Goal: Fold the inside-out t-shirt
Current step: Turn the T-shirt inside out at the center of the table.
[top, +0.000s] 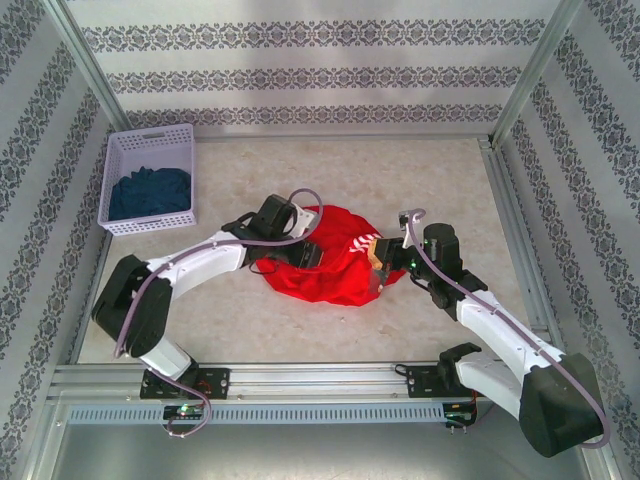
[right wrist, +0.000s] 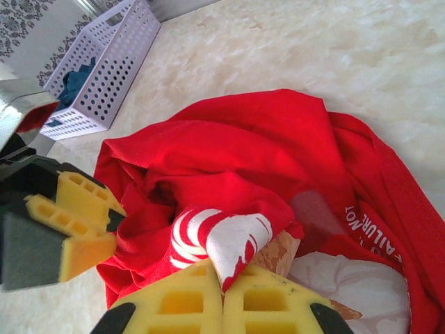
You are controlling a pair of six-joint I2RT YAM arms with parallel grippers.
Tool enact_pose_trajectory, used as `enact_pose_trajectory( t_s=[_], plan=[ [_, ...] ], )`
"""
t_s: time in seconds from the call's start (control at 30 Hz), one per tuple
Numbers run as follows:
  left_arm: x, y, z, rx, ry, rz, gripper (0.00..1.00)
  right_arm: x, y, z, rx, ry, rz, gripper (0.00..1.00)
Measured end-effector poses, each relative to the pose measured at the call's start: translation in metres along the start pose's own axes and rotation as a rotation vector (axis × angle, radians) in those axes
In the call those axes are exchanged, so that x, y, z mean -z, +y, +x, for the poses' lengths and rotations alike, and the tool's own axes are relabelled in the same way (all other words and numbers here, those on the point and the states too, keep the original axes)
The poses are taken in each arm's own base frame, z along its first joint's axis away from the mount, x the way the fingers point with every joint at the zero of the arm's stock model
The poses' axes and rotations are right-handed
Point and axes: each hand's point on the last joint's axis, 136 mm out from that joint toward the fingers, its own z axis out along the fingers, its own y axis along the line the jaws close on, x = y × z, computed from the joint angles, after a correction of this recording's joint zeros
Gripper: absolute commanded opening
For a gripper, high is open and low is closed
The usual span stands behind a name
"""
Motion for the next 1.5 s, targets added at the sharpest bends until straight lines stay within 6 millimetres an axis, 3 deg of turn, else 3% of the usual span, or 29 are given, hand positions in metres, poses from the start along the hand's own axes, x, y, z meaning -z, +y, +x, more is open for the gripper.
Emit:
enact_pose_trajectory(
  t_s=[0.07, 0.13, 0.23, 0.3, 0.4, 0.57, 0.63, 0.7, 0.77, 0.83, 0.9, 0.97, 1.0, 1.07, 1.13, 1.3, 1.37, 1.5],
  plan=[
    [-0.004, 0.001, -0.006, -0.008, 0.006, -0.005, 0.02, 0.002, 0.0, 0.0, 0.001, -0.002, 0.002, 0.0],
    [-0.001, 0.0, -0.014, -0.025, -0.006, -0.013, 0.0, 0.006, 0.004, -0.002, 0.008, -0.01, -0.003, 0.0],
    [0.021, -0.002, -0.034, -0.032, -0.08, -0.021, 0.0, 0.017, 0.017, -0.006, 0.036, -0.047, -0.029, 0.0],
    [0.048, -0.002, -0.051, -0.02, -0.164, -0.03, 0.0, 0.024, 0.028, -0.011, 0.058, -0.075, -0.052, 0.0],
    [0.104, -0.007, -0.089, -0.021, -0.348, -0.044, 0.0, 0.032, 0.041, -0.024, 0.093, -0.097, -0.063, 0.0],
    [0.184, -0.037, -0.157, -0.095, -0.605, -0.053, 0.0, 0.052, 0.081, -0.094, 0.189, -0.211, -0.086, 0.0],
    [0.204, -0.043, -0.164, -0.11, -0.667, -0.066, 0.0, 0.06, 0.098, -0.113, 0.234, -0.261, -0.113, 0.0],
    [0.215, -0.043, -0.159, -0.113, -0.703, -0.079, 0.0, 0.059, 0.106, -0.107, 0.256, -0.265, -0.134, 0.01],
    [0.213, -0.037, -0.142, -0.108, -0.707, -0.09, 0.0, 0.044, 0.104, -0.074, 0.251, -0.207, -0.148, 0.14],
    [0.199, -0.024, -0.121, -0.091, -0.672, -0.107, 0.0, 0.018, 0.091, -0.02, 0.229, -0.081, -0.136, 0.32],
    [0.174, -0.009, -0.099, -0.072, -0.608, -0.127, 0.0, -0.008, 0.073, 0.052, 0.225, 0.116, -0.094, 0.42],
    [0.153, 0.005, -0.078, -0.062, -0.545, -0.145, 0.0, -0.015, 0.055, 0.105, 0.236, 0.285, -0.045, 0.5],
    [0.144, 0.011, -0.068, -0.062, -0.518, -0.154, 0.0, -0.015, 0.05, 0.116, 0.246, 0.322, -0.023, 0.54],
    [0.133, 0.018, -0.053, -0.065, -0.488, -0.163, 0.0, -0.014, 0.048, 0.111, 0.269, 0.308, -0.009, 0.58],
    [0.128, 0.022, -0.041, -0.068, -0.473, -0.168, 0.0, -0.014, 0.054, 0.091, 0.285, 0.255, -0.014, 0.59],
    [0.133, 0.024, -0.032, -0.074, -0.49, -0.178, 0.0, -0.026, 0.054, 0.025, 0.239, 0.119, -0.012, 0.6],
    [0.134, 0.025, -0.032, -0.072, -0.497, -0.189, 0.0, -0.039, 0.047, 0.014, 0.22, 0.13, 0.012, 0.6],
    [0.133, 0.029, -0.029, -0.066, -0.492, -0.203, 0.0, -0.078, 0.043, 0.012, 0.204, 0.23, 0.037, 0.65]
  ],
)
